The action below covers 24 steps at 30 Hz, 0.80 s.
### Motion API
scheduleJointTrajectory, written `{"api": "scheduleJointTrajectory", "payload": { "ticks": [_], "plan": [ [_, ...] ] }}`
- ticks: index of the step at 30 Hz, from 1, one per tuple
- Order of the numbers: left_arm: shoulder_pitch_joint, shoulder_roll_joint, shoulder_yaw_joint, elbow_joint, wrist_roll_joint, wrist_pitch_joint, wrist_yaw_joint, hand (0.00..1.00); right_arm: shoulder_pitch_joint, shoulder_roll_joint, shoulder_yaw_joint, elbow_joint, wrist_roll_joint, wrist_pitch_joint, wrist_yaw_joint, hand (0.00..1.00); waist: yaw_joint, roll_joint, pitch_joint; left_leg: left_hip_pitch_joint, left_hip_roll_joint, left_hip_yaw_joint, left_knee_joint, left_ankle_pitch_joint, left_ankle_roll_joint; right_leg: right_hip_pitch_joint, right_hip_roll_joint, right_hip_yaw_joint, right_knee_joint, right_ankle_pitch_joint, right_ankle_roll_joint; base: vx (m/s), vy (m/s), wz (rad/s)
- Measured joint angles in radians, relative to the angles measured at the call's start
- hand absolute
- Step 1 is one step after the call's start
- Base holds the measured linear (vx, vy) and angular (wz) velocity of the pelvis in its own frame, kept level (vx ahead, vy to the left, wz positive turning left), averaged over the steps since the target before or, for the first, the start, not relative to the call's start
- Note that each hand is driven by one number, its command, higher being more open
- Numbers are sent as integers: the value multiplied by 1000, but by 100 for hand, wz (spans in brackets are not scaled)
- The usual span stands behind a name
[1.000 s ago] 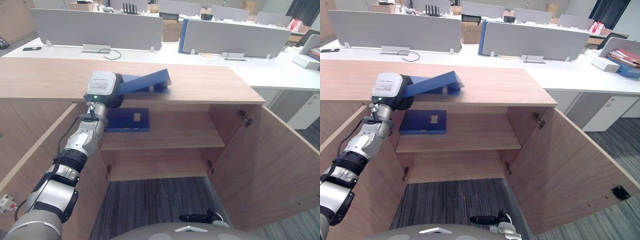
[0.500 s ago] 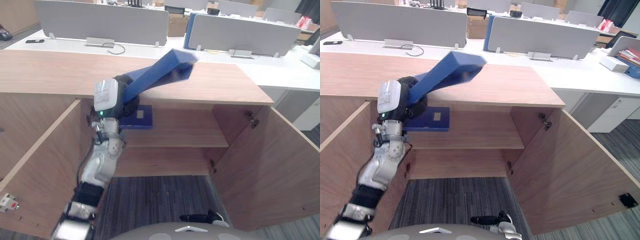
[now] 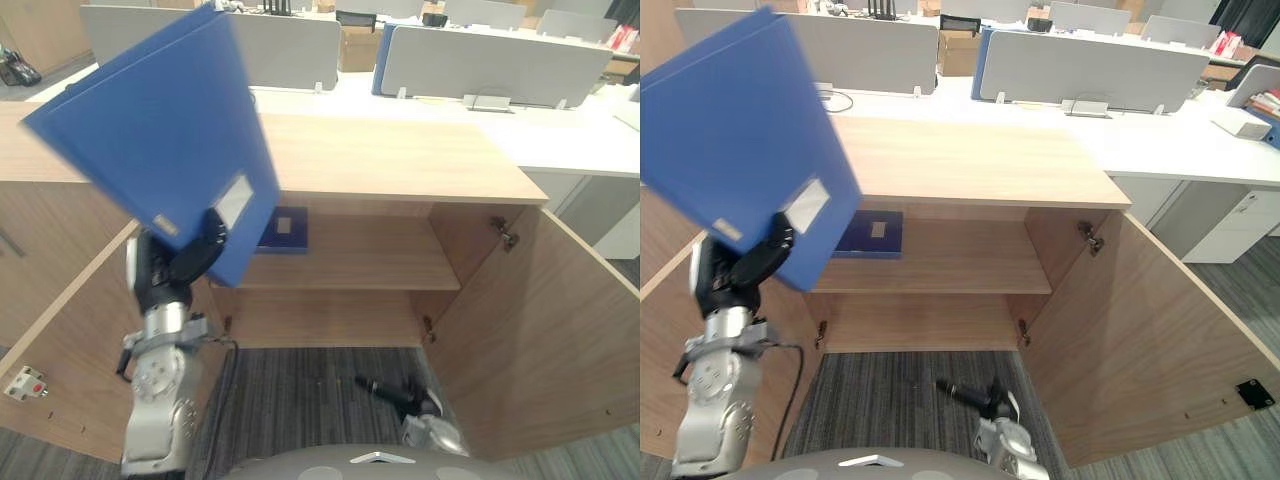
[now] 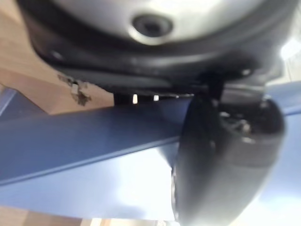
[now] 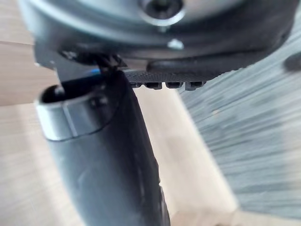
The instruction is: Walk over to the cabinet, pick up the folder, carry it to the office cabinet, place the folder inside the office cabinet, then close the office cabinet door
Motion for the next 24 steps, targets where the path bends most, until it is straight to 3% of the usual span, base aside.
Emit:
{"api": "scheduleJointTrajectory", "payload": {
  "ticks": [4, 10, 18, 24],
  "plan": [
    [60, 0, 70, -43, -122, 0, -80, 0, 11, -1, -77, -308, 169, -75, 44, 100, 7, -7, -4, -1, -5, -10, -1, 7, -1, -3, -4, -11, -2, -3, -3, -14, -6, 8],
    [61, 15, 103, -42, -269, 1, -199, 0, -87, -23, -132, -506, 264, -138, 74, 100, 4, -35, -19, -12, -11, -6, 31, 2, -1, -1, -7, -11, -1, -2, -1, 6, 5, -1],
    [-51, 83, 81, 87, -349, 3, -344, 0, -349, -123, -50, -544, 258, -142, 152, 100, 15, -19, -13, -37, -21, -4, 74, -12, -3, -15, -3, -10, 17, -3, -4, 0, 0, 0],
    [-158, 200, 20, 263, -353, 9, -414, 0, -612, -234, 43, -409, 253, -139, 180, 100, 44, -12, -10, -45, -17, -8, 88, -13, -1, -15, 0, -8, 19, -4, -6, 7, -3, 3]
  ]
}}
